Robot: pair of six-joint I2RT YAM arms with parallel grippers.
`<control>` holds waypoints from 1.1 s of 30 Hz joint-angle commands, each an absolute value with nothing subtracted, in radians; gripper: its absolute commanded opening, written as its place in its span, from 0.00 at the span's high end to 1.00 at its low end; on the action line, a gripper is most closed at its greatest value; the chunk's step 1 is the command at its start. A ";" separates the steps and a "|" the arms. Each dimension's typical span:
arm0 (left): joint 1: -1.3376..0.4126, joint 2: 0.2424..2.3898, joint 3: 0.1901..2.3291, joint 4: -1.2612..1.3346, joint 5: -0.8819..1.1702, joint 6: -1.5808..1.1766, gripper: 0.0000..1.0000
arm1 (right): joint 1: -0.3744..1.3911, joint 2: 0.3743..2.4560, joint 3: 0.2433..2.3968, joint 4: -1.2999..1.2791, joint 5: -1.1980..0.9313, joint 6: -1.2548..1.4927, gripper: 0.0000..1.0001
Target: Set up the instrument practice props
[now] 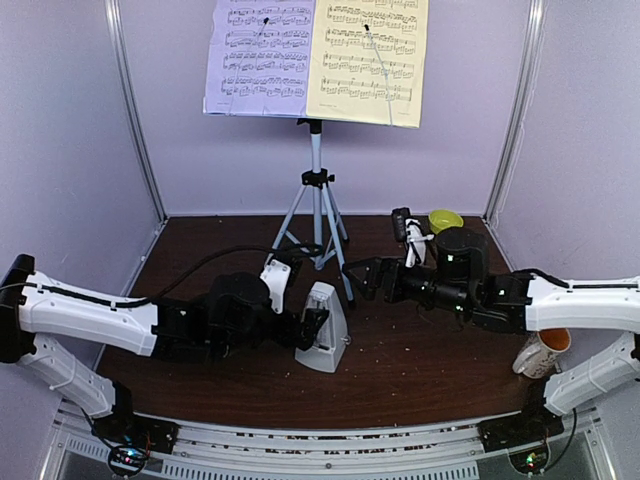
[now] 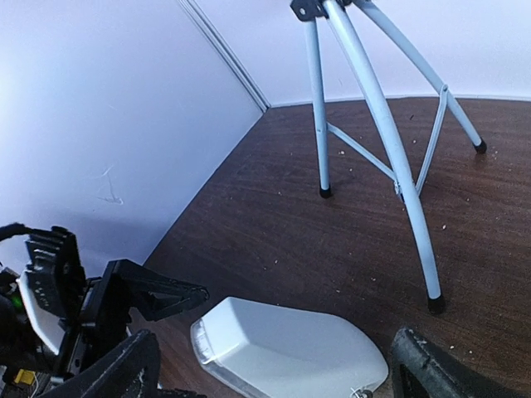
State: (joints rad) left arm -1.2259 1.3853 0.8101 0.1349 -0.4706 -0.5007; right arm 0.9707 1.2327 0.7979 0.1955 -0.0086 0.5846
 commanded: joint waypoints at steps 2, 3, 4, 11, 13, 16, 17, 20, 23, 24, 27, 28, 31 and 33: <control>-1.230 1.475 0.912 0.162 -0.492 -0.458 0.05 | 0.915 1.295 0.812 0.258 -0.172 0.657 0.04; -1.230 1.494 0.941 0.130 -0.503 -0.465 0.05 | 0.914 1.296 0.813 0.259 -0.173 0.659 0.04; -1.230 1.515 0.971 0.097 -0.524 -0.472 0.05 | 0.913 1.298 0.812 0.259 -0.174 0.660 0.04; -1.226 1.579 1.064 0.000 -0.604 -0.501 0.05 | 0.903 1.286 0.802 0.253 -0.173 0.661 0.04; -1.217 1.588 1.067 0.000 -0.585 -0.501 0.07 | 0.900 1.284 0.802 0.249 -0.174 0.660 0.04; -1.200 1.585 1.050 0.027 -0.526 -0.485 0.14 | 0.896 1.277 0.799 0.243 -0.172 0.659 0.04; -1.196 1.580 1.037 0.049 -0.505 -0.466 0.17 | 0.893 1.273 0.797 0.242 -0.172 0.658 0.04; -1.195 1.561 1.003 0.115 -0.438 -0.386 0.28 | 0.887 1.260 0.788 0.243 -0.177 0.653 0.03; -1.195 1.538 0.965 0.191 -0.322 -0.267 0.34 | 0.881 1.246 0.772 0.248 -0.187 0.650 0.03; -1.195 1.533 0.954 0.215 -0.273 -0.214 0.34 | 0.881 1.243 0.770 0.248 -0.191 0.649 0.03; -1.188 1.520 0.962 0.209 -0.131 -0.057 0.38 | 0.876 1.234 0.763 0.242 -0.200 0.649 0.03; -1.182 1.519 0.969 0.198 -0.093 -0.016 0.41 | 0.876 1.231 0.759 0.242 -0.202 0.648 0.03; -1.142 1.523 0.985 0.165 0.002 0.036 0.46 | 0.874 1.225 0.747 0.243 -0.204 0.651 0.03; -1.108 1.530 0.991 0.167 0.039 0.023 0.50 | 0.876 1.222 0.742 0.244 -0.204 0.652 0.03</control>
